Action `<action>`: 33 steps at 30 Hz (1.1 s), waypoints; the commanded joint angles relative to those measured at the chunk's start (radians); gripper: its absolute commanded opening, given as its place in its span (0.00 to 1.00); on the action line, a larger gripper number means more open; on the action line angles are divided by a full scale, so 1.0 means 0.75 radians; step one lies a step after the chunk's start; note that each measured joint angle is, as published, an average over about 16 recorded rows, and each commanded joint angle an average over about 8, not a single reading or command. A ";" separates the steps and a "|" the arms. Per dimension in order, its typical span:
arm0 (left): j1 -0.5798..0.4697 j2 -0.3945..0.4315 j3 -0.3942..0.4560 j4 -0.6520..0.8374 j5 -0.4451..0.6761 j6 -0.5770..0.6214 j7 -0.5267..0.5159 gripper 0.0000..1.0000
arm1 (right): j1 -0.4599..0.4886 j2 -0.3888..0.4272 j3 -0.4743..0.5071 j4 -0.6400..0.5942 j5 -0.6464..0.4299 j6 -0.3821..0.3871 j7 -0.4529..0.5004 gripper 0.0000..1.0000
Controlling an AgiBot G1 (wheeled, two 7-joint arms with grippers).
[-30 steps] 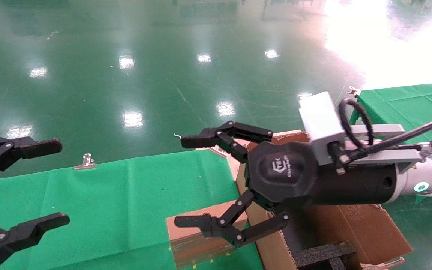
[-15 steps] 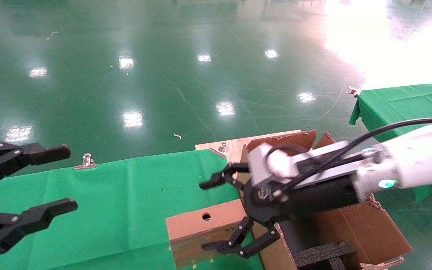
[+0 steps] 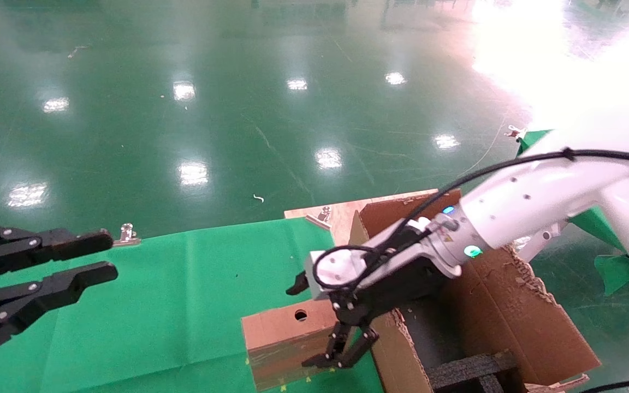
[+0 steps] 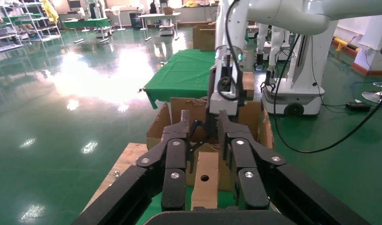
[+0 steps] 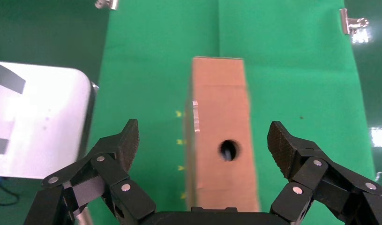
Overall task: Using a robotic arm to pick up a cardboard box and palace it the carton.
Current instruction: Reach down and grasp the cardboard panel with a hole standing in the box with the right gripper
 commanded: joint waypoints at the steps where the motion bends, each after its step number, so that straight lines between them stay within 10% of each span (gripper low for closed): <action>1: 0.000 0.000 0.000 0.000 0.000 0.000 0.000 0.00 | 0.034 -0.034 -0.040 -0.043 -0.033 0.003 -0.032 1.00; 11: 0.000 0.000 0.000 0.000 0.000 0.000 0.000 0.00 | 0.195 -0.198 -0.259 -0.232 -0.179 -0.007 -0.144 1.00; 17: 0.000 0.000 0.000 0.000 0.000 0.000 0.000 0.69 | 0.253 -0.263 -0.363 -0.320 -0.178 -0.006 -0.199 1.00; 20: 0.000 0.000 0.000 0.000 0.000 0.000 0.000 1.00 | 0.271 -0.283 -0.399 -0.353 -0.168 -0.006 -0.220 0.76; 26: 0.000 0.000 0.000 0.000 0.000 0.000 0.000 1.00 | 0.293 -0.308 -0.447 -0.392 -0.160 -0.007 -0.242 0.05; 33: 0.000 0.000 0.000 0.000 0.000 0.000 0.000 1.00 | 0.292 -0.305 -0.443 -0.388 -0.157 -0.007 -0.241 0.00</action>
